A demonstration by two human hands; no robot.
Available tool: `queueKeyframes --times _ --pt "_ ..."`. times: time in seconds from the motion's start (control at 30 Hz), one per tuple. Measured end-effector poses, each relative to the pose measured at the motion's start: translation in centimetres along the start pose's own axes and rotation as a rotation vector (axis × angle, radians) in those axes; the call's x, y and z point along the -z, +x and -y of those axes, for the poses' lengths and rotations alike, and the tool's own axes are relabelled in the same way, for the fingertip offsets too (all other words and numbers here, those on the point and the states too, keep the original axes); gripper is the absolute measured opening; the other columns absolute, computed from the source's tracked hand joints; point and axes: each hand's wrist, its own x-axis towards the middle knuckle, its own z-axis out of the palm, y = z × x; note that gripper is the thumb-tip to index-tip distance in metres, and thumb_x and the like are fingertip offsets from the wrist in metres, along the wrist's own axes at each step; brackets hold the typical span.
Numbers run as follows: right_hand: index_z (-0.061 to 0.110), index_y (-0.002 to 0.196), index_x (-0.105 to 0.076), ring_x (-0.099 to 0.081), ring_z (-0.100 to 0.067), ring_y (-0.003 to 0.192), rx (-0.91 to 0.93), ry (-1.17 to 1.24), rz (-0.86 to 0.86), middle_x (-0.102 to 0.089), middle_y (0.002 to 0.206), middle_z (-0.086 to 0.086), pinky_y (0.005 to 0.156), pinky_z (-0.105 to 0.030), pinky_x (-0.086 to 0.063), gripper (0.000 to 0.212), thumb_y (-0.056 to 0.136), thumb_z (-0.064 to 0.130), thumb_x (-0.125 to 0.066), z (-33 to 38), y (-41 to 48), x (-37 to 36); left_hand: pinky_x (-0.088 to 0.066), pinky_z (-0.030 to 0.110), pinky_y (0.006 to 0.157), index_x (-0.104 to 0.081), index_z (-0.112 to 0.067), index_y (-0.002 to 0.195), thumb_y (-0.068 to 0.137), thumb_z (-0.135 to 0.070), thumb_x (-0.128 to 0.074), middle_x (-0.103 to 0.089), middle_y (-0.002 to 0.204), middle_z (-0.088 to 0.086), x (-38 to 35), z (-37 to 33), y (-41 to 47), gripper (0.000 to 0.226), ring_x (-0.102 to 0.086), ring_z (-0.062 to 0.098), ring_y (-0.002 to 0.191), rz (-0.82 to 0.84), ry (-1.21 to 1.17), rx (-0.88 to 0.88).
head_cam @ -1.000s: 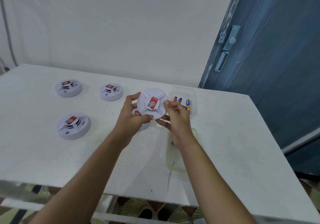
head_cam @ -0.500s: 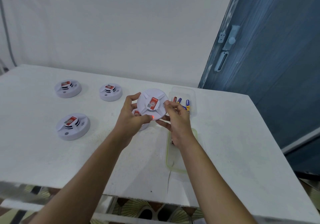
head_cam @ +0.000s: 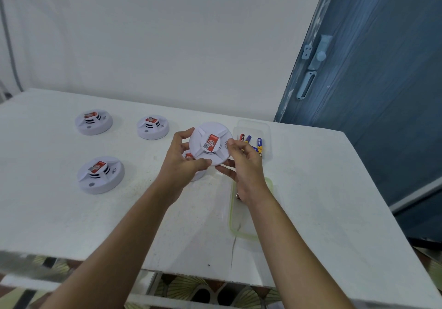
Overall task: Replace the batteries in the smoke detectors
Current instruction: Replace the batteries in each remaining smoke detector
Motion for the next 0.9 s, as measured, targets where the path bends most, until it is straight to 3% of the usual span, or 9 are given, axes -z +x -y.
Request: queueKeyframes --times 0.2,0.3,0.4,0.5,0.63,0.7,0.8,0.9 --pt "0.006 0.115 -0.066 -0.074 -0.019 0.086 -0.004 -0.017 -0.003 -0.076 0.106 -0.009 0.066 -0.031 -0.06 0.027 0.097 0.026 -0.066 -0.1 0.2 -0.1 -0.057 0.037 0.088 -0.042 -0.034 0.132 0.074 -0.014 -0.081 -0.062 0.119 0.004 0.4 0.4 0.2 0.073 -0.063 0.019 0.106 0.044 -0.029 0.04" --pt "0.006 0.116 -0.066 -0.074 -0.02 0.087 -0.005 -0.026 -0.002 -0.076 0.104 -0.007 0.066 -0.031 -0.06 0.027 0.097 0.026 -0.066 -0.4 0.5 -0.4 -0.058 0.033 0.076 -0.044 -0.029 0.133 0.09 -0.022 -0.068 -0.067 0.116 0.009 0.8 0.6 0.6 0.05 -0.07 0.022 0.097 0.028 -0.117 0.071" --pt "0.008 0.118 -0.064 -0.074 -0.02 0.084 -0.009 -0.019 -0.027 -0.076 0.099 -0.005 0.066 -0.032 -0.061 0.027 0.096 0.024 -0.068 -0.6 1.0 -1.0 -0.058 0.044 0.086 -0.045 -0.023 0.132 0.099 -0.028 -0.054 -0.073 0.105 0.004 1.2 0.9 1.2 0.035 -0.071 0.024 0.095 -0.07 -0.069 0.096" --pt "0.008 0.116 -0.062 -0.074 -0.019 0.082 -0.007 -0.021 -0.034 -0.075 0.099 -0.007 0.065 -0.032 -0.061 0.024 0.096 0.02 -0.068 -1.0 1.8 -1.8 -0.056 0.05 0.089 -0.053 -0.02 0.123 0.098 -0.028 -0.054 -0.075 0.101 0.002 1.9 1.1 2.2 0.026 -0.072 0.023 0.09 -0.117 -0.003 0.094" --pt "0.01 0.122 -0.064 -0.073 -0.022 0.097 0.012 -0.083 -0.034 -0.07 0.118 -0.01 0.074 -0.033 -0.062 0.025 0.097 0.014 -0.061 -1.8 3.8 -2.9 -0.057 0.045 0.088 -0.061 -0.024 0.117 0.092 -0.034 -0.061 -0.067 0.115 -0.003 2.8 1.1 4.2 0.028 -0.069 0.018 0.099 -0.21 0.099 0.022" --pt "0.012 0.124 -0.066 -0.072 -0.021 0.102 0.029 -0.119 -0.043 -0.068 0.125 -0.007 0.077 -0.032 -0.062 0.028 0.097 0.012 -0.058 -2.1 5.2 -3.5 -0.058 0.04 0.087 -0.062 -0.023 0.12 0.092 -0.033 -0.062 -0.064 0.118 -0.002 3.1 0.8 5.5 0.029 -0.07 0.014 0.093 -0.223 0.144 -0.005" --pt "0.013 0.128 -0.066 -0.071 -0.019 0.105 0.027 -0.169 -0.063 -0.068 0.125 -0.005 0.078 -0.029 -0.062 0.033 0.097 0.009 -0.056 -2.3 7.0 -4.3 -0.057 0.04 0.087 -0.063 -0.022 0.122 0.092 -0.031 -0.061 -0.068 0.105 -0.003 3.5 0.6 7.8 0.03 -0.072 0.013 0.082 -0.208 0.238 0.008" --pt "0.013 0.137 -0.058 -0.067 -0.02 0.109 -0.011 -0.233 -0.1 -0.065 0.128 -0.004 0.086 -0.034 -0.061 0.042 0.095 0.01 -0.057 -2.6 8.3 -5.3 -0.055 0.043 0.09 -0.064 -0.018 0.121 0.092 -0.031 -0.06 -0.07 0.098 -0.004 4.0 1.1 10.3 0.032 -0.07 0.017 0.085 -0.192 0.327 0.044"
